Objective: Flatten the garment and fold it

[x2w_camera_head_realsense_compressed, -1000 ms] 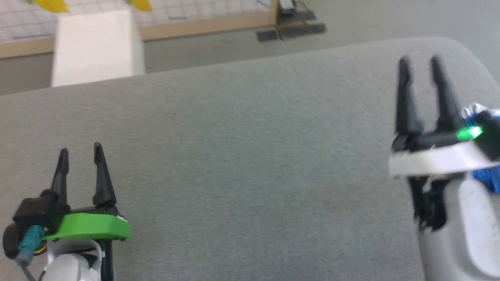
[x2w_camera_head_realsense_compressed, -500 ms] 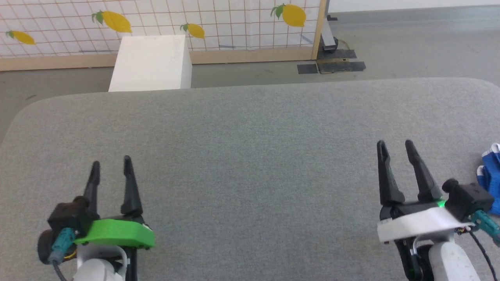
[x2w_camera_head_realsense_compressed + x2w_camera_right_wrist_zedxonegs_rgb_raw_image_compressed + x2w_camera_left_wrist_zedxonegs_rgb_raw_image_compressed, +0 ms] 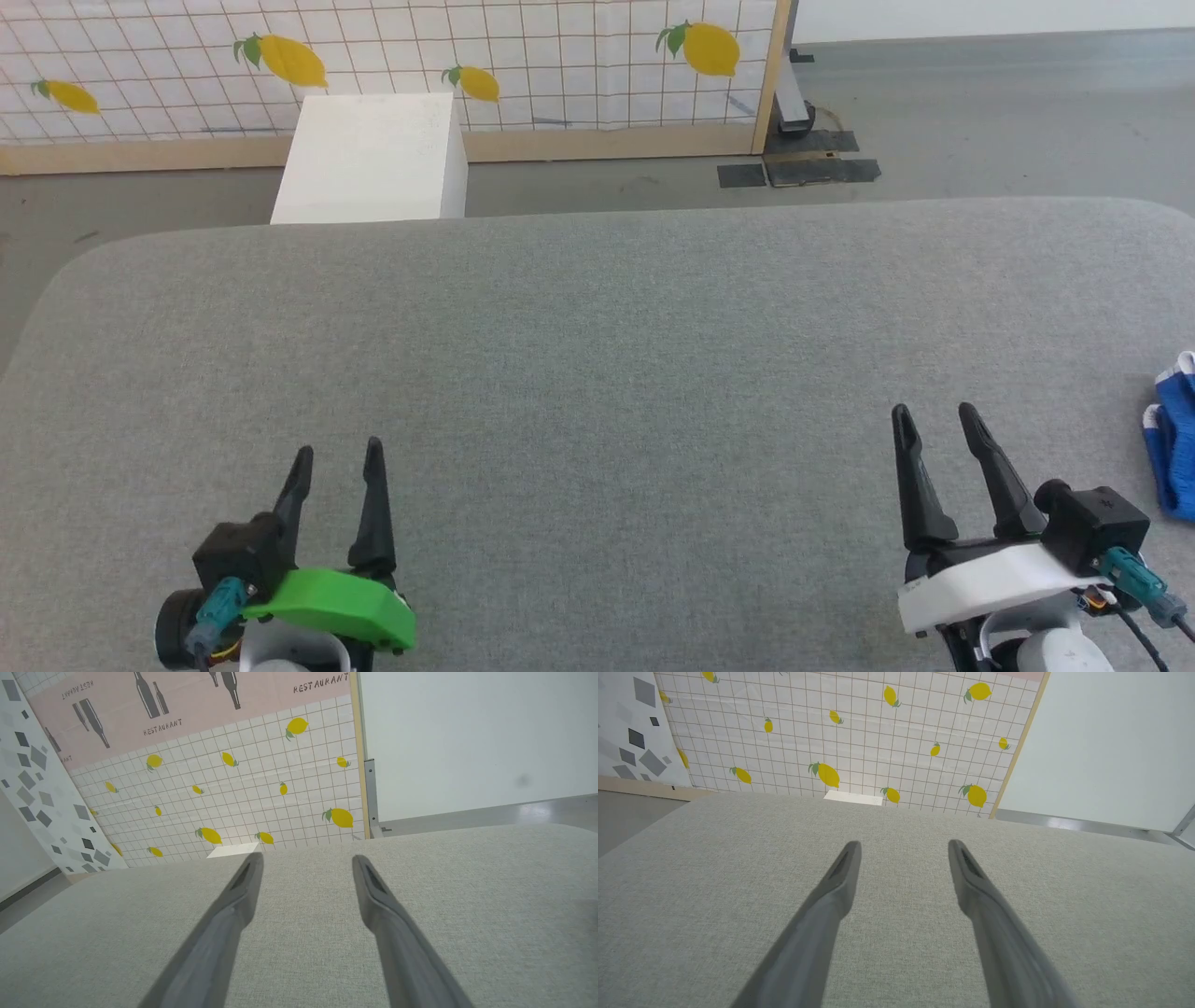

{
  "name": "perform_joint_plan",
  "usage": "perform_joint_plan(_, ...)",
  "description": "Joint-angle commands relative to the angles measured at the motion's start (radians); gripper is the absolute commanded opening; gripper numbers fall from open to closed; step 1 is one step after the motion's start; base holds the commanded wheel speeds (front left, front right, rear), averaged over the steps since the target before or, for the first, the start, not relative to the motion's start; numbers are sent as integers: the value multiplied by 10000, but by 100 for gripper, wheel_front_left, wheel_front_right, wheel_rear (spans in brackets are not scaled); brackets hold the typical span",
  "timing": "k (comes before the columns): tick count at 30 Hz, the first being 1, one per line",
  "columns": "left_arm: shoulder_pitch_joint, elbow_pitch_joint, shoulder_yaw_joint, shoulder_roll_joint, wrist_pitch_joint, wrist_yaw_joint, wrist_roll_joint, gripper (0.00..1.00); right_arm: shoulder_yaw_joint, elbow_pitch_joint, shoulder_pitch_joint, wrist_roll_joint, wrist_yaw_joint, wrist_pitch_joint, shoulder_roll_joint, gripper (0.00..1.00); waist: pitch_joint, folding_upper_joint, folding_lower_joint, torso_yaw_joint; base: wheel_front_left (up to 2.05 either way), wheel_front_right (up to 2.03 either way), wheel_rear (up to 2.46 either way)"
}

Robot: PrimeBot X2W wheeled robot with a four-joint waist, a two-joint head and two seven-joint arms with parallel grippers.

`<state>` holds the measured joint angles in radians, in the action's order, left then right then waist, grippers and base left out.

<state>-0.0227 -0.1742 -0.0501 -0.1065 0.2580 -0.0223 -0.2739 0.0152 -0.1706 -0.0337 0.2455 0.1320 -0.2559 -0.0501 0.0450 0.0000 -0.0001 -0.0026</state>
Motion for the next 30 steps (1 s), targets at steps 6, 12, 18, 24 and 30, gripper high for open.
perform_joint_plan(6, 62, 31, 115, 152, 37, -183, 341, 100, 34, -183, 167, 43, -13, -58, -1, 100, 1, 0, 1, 15, 0, 0, 0)
perform_joint_plan(12, 7, 53, 83, 139, -19, -160, 281, 0, 36, -188, 84, 10, 2, 11, 2, 0, -2, 0, 1, 14, 0, 0, 0)
perform_joint_plan(18, 16, 120, 96, 156, -120, -145, 378, 0, 30, -113, 94, -87, 1, 112, 2, 0, -20, 0, 1, 14, 0, 0, 0)
perform_joint_plan(24, 26, 200, 116, 175, -241, -127, 494, 0, 21, -24, 106, -203, 1, 232, 2, 0, -41, 0, 1, 15, 0, 0, 0)
perform_joint_plan(30, 37, 280, 136, 196, -362, -109, 610, 0, 12, 66, 118, -320, 0, 352, 2, 0, -62, 0, 1, 15, 0, 0, 0)
